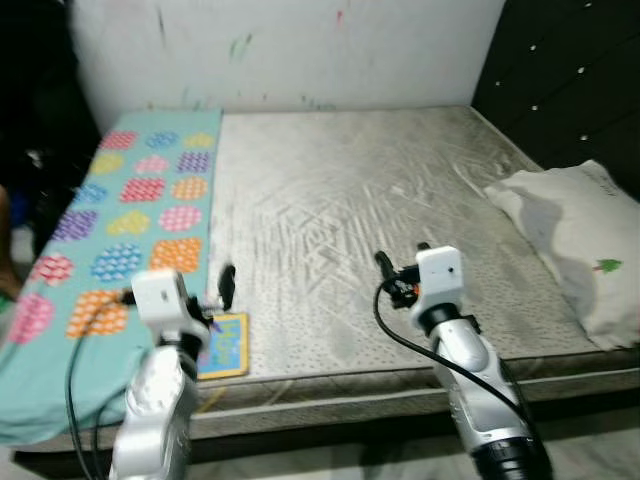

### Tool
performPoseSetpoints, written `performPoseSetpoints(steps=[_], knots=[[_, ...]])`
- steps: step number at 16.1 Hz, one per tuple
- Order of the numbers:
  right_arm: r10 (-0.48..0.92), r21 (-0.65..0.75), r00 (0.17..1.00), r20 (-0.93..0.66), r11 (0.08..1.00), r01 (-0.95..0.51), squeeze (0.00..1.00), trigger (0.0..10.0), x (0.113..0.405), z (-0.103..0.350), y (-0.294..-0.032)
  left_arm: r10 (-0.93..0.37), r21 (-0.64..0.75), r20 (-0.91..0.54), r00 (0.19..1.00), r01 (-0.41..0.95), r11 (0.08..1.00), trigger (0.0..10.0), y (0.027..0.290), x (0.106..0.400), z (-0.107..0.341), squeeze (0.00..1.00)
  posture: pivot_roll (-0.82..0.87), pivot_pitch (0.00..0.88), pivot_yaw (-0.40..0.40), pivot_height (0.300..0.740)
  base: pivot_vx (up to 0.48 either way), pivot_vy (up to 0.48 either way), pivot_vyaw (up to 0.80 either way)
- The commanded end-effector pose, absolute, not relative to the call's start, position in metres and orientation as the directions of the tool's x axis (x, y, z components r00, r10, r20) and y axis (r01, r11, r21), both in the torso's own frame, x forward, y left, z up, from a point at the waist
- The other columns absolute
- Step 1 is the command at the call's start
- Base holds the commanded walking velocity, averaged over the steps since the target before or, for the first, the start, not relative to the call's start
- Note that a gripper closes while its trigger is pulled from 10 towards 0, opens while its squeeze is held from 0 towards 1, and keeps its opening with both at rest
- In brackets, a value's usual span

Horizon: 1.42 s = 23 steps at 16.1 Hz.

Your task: Clean up the room

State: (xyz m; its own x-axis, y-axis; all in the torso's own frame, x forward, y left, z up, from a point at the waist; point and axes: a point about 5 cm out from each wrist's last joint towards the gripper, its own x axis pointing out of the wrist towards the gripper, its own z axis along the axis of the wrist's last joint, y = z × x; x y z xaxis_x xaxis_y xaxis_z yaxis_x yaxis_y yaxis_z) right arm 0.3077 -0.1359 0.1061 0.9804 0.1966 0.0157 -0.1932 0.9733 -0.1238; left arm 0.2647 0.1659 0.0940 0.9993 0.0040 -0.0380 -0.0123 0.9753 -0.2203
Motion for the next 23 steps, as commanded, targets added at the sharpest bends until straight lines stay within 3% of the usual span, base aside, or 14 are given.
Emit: performPoseSetpoints(steps=[1, 3, 9, 14, 18, 23], knots=[[0.194, -0.121, 0.98, 0.033, 0.975, -0.189, 0.0, 10.0, 0.308, 0.11, -0.136, 0.005, -0.218, -0.043, 0.999, -0.014, 0.976, 10.0, 0.166, 0.264, 0.095, 0.0, -0.13, 0.0, 0.013, 0.74, 0.0, 0.0, 0.0], [0.198, -0.115, 0.98, 0.039, 0.975, -0.192, 0.0, 10.0, 0.308, 0.111, -0.135, 0.027, -0.186, -0.05, 0.998, -0.036, 0.982, 10.0, 0.169, 0.261, 0.095, 0.0, -0.13, 0.0, 0.01, 0.74, 0.0, 0.0, 0.0], [0.202, -0.095, 0.979, 0.034, 0.976, -0.198, 0.0, 10.0, 0.308, 0.11, -0.133, -0.068, -0.232, -0.038, 0.997, 0.057, 0.971, 10.0, 0.159, 0.26, 0.097, 0.0, -0.13, 0.0, 0.005, 0.74, 0.092, 0.0, 0.0], [0.192, -0.095, 0.981, 0.034, 0.977, -0.188, 0.0, 10.0, 0.308, 0.109, -0.133, -0.072, -0.245, -0.037, 0.997, 0.061, 0.968, 10.0, 0.159, 0.261, 0.097, 0.0, -0.13, 0.0, 0.005, 0.74, 0.335, 0.0, -0.57], [0.112, 0.018, 0.992, 0.06, 0.993, -0.114, 0.0, 10.0, 0.3, 0.118, -0.148, 0.049, -0.18, -0.003, 0.999, -0.049, 0.982, 10.0, 0.176, 0.253, 0.103, 0.0, -0.13, 0.0, 0.0, 0.74, 0.153, 0.0, 0.0], [0.082, -0.029, 0.996, 0.027, 0.996, -0.082, 0.0, 10.0, 0.284, 0.111, -0.165, 0.1, -0.13, -0.034, 0.994, -0.104, 0.986, 10.0, 0.191, 0.231, 0.098, 0.0, -0.12, 0.0, -0.005, 0.74, 0.0, 0.0, 0.0]])
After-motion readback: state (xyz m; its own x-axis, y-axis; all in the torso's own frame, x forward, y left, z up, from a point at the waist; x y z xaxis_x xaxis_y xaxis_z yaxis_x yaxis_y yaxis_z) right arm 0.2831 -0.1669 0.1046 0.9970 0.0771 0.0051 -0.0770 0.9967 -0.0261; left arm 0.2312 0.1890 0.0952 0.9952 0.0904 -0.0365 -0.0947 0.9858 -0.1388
